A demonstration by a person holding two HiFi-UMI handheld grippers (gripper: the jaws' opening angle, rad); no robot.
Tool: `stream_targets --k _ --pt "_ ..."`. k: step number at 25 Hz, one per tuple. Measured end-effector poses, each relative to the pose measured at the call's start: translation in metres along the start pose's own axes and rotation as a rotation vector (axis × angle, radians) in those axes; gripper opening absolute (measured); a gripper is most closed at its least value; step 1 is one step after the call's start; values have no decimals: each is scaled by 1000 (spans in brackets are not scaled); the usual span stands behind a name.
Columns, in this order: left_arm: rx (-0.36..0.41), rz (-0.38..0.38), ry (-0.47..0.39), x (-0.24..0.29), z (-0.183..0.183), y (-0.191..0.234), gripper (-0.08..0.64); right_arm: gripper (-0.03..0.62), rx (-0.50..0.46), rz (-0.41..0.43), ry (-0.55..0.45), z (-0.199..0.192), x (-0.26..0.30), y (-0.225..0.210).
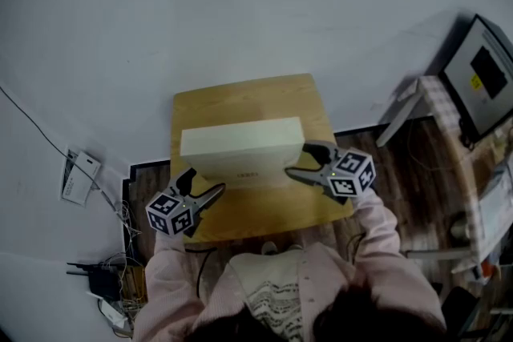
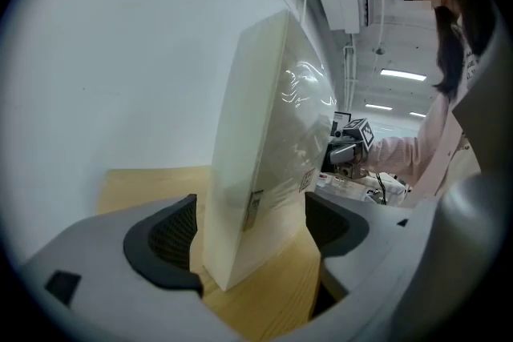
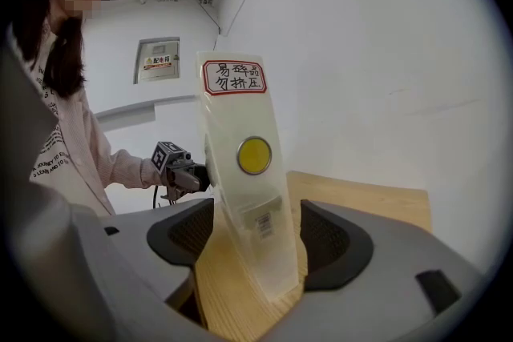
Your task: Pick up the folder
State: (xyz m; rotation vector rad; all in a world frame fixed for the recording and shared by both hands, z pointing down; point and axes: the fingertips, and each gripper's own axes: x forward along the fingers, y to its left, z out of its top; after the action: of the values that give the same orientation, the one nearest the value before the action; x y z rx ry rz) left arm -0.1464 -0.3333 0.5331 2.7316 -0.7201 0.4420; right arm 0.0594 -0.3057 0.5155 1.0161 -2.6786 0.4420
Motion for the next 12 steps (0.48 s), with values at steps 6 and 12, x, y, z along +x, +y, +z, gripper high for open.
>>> stream_targets --k 6,12 --pt "-4 -49 7 7 1 5 428 376 11 19 30 -3 11 0" --pt "-2 -81 -10 12 3 8 428 376 3 28 36 -3 19 -1"
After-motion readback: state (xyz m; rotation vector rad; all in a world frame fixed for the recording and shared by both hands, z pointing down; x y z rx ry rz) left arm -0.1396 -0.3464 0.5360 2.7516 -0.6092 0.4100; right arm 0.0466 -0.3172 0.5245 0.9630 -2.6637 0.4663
